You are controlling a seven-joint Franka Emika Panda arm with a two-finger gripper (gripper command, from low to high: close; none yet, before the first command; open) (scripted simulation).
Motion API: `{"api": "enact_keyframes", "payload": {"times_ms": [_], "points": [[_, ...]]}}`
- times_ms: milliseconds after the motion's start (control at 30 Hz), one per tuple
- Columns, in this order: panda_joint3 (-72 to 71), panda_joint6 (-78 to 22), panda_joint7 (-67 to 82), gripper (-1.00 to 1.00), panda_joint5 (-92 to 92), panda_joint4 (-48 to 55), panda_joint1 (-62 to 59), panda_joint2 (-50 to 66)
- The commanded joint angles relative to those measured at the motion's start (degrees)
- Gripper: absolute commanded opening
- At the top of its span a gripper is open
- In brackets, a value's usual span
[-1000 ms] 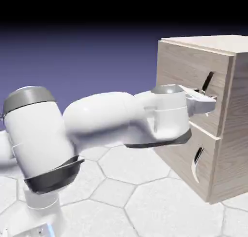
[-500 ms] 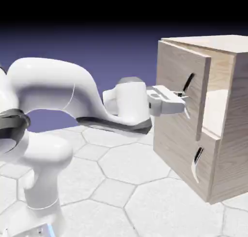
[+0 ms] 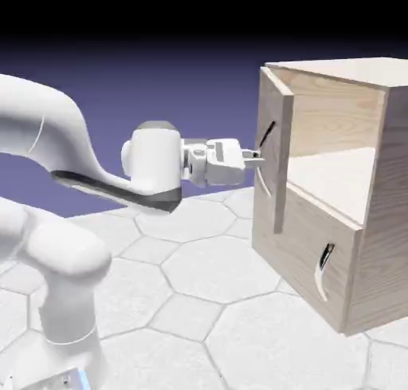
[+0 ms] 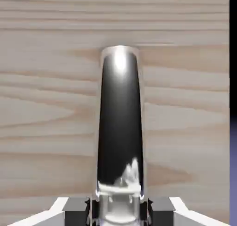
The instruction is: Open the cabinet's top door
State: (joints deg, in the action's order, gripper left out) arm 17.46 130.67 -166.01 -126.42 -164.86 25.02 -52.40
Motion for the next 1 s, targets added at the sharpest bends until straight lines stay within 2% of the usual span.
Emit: {"api": "enact_keyframes", "payload": {"times_ms": [0, 267, 600, 967], "points": [[-2.09, -0.51, 0.21, -1.0, 2.1, -0.56, -0.96, -0.42], [-18.69, 1.7, -0.02, -1.0, 15.46, -2.71, -12.09, -2.77], [-38.85, 10.02, 2.93, -1.0, 33.78, -4.17, -27.88, -9.97], [-54.48, -10.19, 12.86, -1.0, 61.18, -2.4, -19.2, -11.66]]}}
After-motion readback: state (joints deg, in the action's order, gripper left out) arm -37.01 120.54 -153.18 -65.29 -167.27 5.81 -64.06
